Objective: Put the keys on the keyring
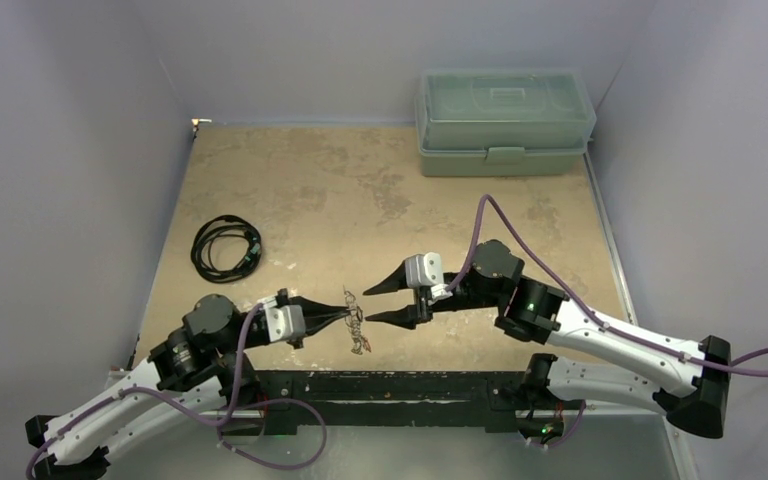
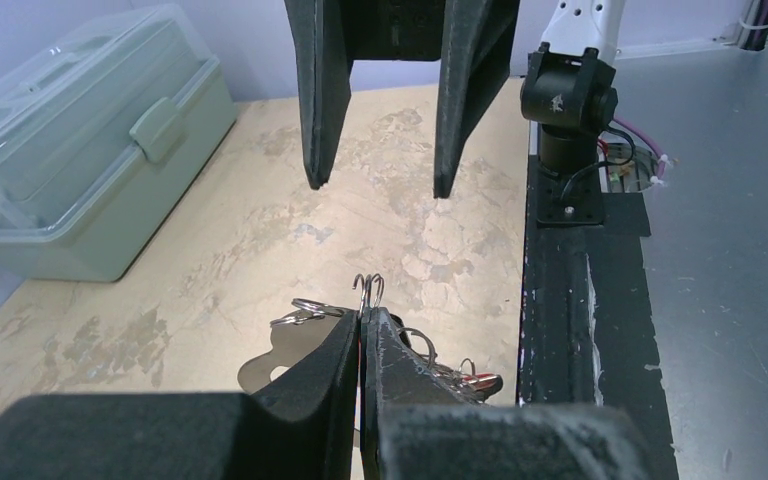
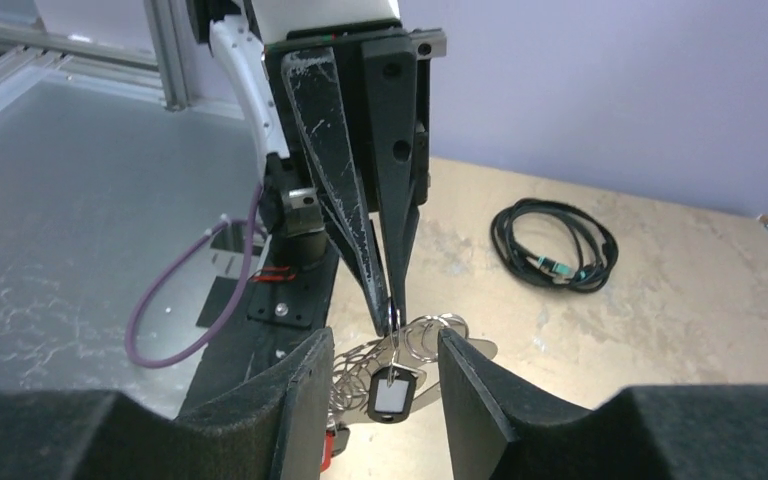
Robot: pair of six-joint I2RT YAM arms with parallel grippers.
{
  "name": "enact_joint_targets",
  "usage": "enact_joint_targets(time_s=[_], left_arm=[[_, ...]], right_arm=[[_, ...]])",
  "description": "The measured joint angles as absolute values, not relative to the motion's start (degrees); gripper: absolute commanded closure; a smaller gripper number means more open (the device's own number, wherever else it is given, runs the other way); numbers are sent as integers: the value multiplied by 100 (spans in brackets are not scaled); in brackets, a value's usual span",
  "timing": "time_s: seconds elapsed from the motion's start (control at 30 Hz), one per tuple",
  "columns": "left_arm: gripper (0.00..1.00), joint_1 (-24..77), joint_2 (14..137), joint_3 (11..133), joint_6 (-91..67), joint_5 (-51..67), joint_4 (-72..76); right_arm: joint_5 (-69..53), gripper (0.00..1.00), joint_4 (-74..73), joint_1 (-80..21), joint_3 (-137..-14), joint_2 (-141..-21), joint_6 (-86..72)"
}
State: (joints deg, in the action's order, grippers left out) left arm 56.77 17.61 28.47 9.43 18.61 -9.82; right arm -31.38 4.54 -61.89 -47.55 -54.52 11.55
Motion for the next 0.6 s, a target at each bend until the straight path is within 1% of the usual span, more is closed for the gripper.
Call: enact_joint_targets(time_s=[0.13,0.4,0.6], left_arm=[[100,5662,1702,2847,943,1861,-980],[100,5614,1638,2847,943,1855,-974],[100,5537,1590,2847,941,1839,-943]], right_arm=[[-3092,57,805,-6189,-4646,-5406,1050],[-3103,65,1334,-6189,-4473,-5647,803],[-3100,64,1542,-6189,-4449,-5701,674]])
